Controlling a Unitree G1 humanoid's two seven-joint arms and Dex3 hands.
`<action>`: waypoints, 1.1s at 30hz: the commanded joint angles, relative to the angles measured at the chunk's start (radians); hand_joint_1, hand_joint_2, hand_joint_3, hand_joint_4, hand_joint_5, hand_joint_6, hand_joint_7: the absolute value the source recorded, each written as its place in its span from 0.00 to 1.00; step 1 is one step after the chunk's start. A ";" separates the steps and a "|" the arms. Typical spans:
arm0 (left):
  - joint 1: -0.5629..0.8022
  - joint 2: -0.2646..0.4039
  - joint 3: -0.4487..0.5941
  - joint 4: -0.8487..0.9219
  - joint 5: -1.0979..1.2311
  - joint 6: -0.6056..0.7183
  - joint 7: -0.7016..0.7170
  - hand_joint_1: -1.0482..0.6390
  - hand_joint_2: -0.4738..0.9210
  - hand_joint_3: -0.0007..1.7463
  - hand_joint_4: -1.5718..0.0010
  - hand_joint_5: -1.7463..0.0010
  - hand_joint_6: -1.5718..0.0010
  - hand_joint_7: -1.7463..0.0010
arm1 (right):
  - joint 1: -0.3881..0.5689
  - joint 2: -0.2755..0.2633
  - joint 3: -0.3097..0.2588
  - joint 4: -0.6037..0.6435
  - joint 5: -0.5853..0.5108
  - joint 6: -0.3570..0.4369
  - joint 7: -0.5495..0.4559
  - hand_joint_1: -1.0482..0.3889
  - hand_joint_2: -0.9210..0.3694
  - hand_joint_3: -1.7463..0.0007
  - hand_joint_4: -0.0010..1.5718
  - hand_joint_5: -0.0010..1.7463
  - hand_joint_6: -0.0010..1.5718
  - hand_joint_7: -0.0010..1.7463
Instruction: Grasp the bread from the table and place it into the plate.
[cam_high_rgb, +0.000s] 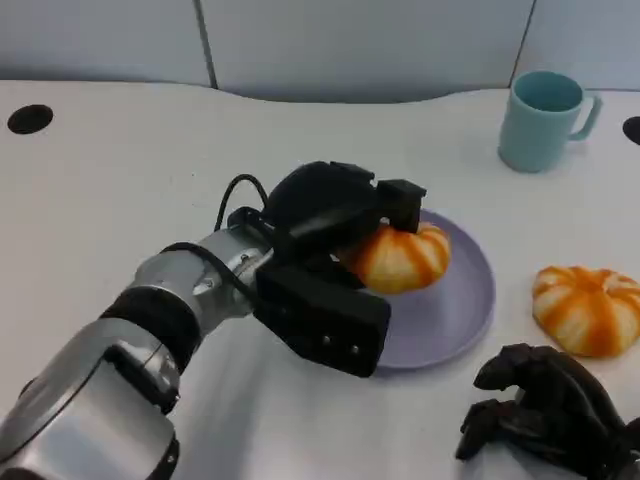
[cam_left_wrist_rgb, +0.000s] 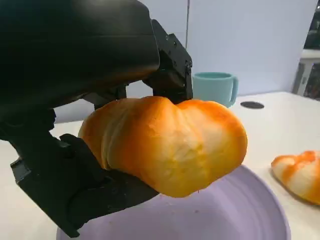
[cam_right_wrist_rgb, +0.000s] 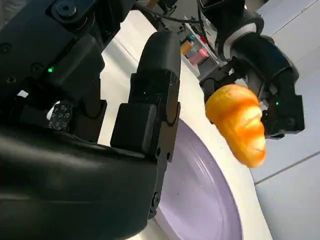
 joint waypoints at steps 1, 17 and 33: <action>-0.037 -0.006 0.024 0.014 -0.046 0.044 -0.167 0.42 0.76 0.67 0.45 0.00 0.55 0.03 | 0.024 -0.005 0.000 0.000 0.005 0.024 -0.009 0.00 0.45 1.00 1.00 0.26 1.00 0.14; -0.058 -0.007 0.002 -0.027 -0.054 0.227 -0.522 0.00 1.00 0.29 1.00 1.00 1.00 1.00 | 0.021 -0.009 0.002 0.002 0.000 0.017 -0.015 0.00 0.44 1.00 1.00 0.26 1.00 0.14; 0.113 0.081 0.257 -0.199 -0.382 0.090 -0.631 0.01 1.00 0.25 0.97 0.98 0.94 0.97 | -0.004 -0.016 -0.007 0.054 -0.003 -0.023 0.001 0.00 0.43 0.99 1.00 0.26 1.00 0.13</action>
